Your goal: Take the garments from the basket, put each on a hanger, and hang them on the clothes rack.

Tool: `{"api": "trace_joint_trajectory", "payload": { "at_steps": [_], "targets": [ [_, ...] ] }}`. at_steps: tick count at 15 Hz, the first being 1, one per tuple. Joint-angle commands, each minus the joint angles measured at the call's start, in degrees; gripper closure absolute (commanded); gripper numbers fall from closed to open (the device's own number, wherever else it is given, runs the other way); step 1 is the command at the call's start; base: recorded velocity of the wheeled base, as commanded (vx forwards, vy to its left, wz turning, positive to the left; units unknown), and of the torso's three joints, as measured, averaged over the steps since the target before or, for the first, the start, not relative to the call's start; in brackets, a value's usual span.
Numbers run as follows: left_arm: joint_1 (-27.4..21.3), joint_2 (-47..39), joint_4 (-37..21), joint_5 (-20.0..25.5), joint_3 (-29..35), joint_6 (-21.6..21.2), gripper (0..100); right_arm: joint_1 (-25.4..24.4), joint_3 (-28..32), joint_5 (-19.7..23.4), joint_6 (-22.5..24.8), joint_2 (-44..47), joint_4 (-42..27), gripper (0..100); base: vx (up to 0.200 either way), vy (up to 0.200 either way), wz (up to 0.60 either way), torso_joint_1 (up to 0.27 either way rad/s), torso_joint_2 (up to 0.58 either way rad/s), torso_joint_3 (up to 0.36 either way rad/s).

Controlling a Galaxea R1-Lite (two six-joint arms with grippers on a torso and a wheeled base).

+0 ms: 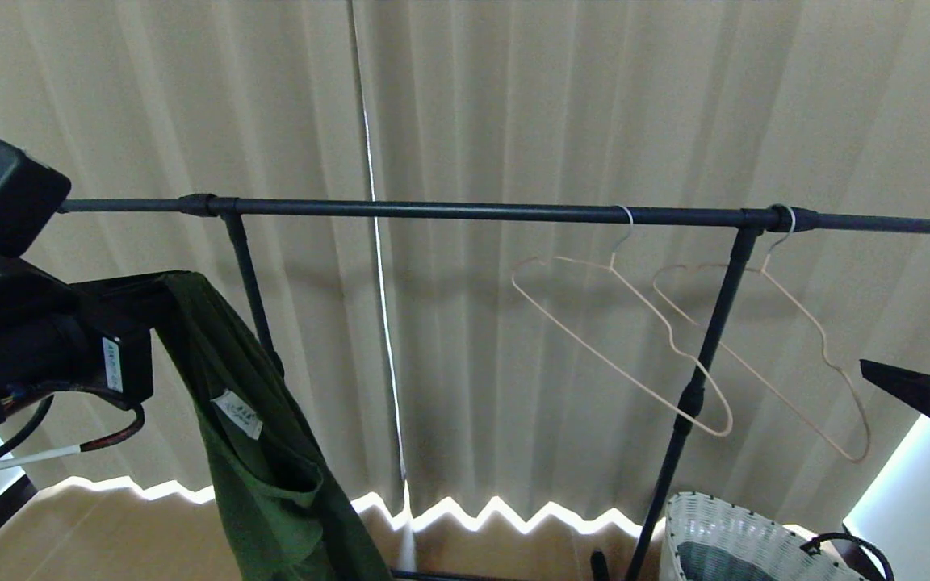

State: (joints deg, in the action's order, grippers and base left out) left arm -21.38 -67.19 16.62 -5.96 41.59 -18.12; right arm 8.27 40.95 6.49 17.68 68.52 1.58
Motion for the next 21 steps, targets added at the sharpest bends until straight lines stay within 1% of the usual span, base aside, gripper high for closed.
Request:
{"api": "trace_joint_trajectory", "payload": {
  "at_steps": [1,3,5,6,7,9,15,21],
  "targets": [
    [0.0,-1.4,1.8,0.1,-1.6,0.3,100,0.2,0.4,0.0,-2.0,6.4,0.3,0,0.000,0.000,0.00,0.000,0.00,0.000],
    [0.1,-1.2,6.1,0.1,-4.4,0.0,100,0.8,2.7,-0.1,-3.0,12.2,0.7,0,0.000,0.000,0.00,0.000,0.00,0.000],
    [0.2,-1.1,6.8,0.0,-5.6,0.2,100,1.0,6.6,-0.1,-3.3,18.0,0.8,0,0.000,0.000,0.00,0.000,0.00,0.000],
    [0.8,-1.0,6.8,0.0,-5.4,0.4,100,1.0,9.1,-0.1,-5.1,20.2,0.8,0,0.000,0.000,0.00,0.000,0.00,0.000],
    [2.0,-1.1,6.9,0.1,-5.2,0.2,100,1.0,11.4,-0.2,-8.0,22.5,0.8,0,0.000,0.000,0.00,0.000,0.00,0.000],
    [2.3,-1.3,6.9,0.1,-4.8,0.2,100,1.0,14.2,-0.1,-10.8,26.0,0.7,0,0.000,0.000,0.00,0.000,0.00,0.000],
    [2.0,-1.4,6.9,0.1,-5.2,0.3,100,0.8,16.0,-0.2,-12.1,31.2,1.0,0,0.000,0.000,0.00,0.000,0.00,0.000],
    [1.9,-1.4,7.0,0.2,-5.8,0.4,100,0.6,16.0,-0.2,-12.1,30.5,1.0,0,0.000,0.000,0.00,0.000,0.00,0.000]
  ]
}}
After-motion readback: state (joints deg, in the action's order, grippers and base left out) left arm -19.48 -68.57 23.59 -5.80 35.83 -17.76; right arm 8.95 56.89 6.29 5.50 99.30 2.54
